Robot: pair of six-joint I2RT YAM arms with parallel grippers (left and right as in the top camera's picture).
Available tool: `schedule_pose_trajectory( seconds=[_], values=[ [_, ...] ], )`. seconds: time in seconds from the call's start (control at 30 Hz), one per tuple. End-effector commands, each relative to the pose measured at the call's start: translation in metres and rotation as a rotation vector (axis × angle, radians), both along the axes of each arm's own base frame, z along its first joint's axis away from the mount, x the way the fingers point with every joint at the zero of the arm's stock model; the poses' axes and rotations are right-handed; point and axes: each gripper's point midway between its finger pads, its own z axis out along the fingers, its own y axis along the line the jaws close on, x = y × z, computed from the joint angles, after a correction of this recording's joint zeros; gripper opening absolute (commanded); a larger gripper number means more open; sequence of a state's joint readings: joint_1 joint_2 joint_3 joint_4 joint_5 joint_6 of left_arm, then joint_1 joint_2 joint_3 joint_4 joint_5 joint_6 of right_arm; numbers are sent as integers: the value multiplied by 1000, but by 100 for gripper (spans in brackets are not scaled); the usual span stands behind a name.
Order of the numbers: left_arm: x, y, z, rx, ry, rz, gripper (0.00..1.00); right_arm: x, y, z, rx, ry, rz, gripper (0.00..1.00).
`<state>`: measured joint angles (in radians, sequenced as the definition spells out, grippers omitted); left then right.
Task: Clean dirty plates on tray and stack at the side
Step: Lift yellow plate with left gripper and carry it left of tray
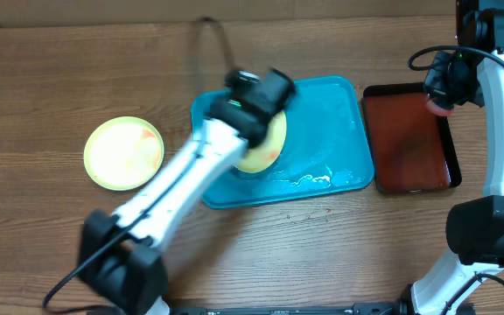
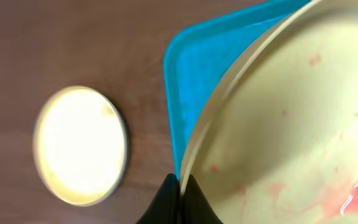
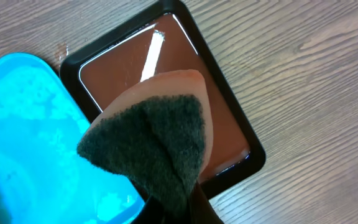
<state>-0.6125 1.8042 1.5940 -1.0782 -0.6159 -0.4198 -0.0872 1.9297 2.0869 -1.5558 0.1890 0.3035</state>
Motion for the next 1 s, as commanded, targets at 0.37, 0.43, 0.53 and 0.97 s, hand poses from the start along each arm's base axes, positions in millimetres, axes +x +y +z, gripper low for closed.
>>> schedule_pose_trajectory(
  seconds=[0.37, 0.43, 0.53, 0.97],
  values=[
    [-37, 165, 54, -575, 74, 408, 4, 8, -2, 4, -3, -42, -10, 4],
    [-46, 187, 51, -579, 91, 455, 4, 9, -2, 5, -3, -47, -10, 4],
    [-55, 212, 47, -608, 99, 514, 4, 10, -2, 5, -4, -52, -10, 4],
    [-84, 280, 3, -808, 75, 680, 4, 6, -2, 4, -2, -35, -10, 4]
  ],
)
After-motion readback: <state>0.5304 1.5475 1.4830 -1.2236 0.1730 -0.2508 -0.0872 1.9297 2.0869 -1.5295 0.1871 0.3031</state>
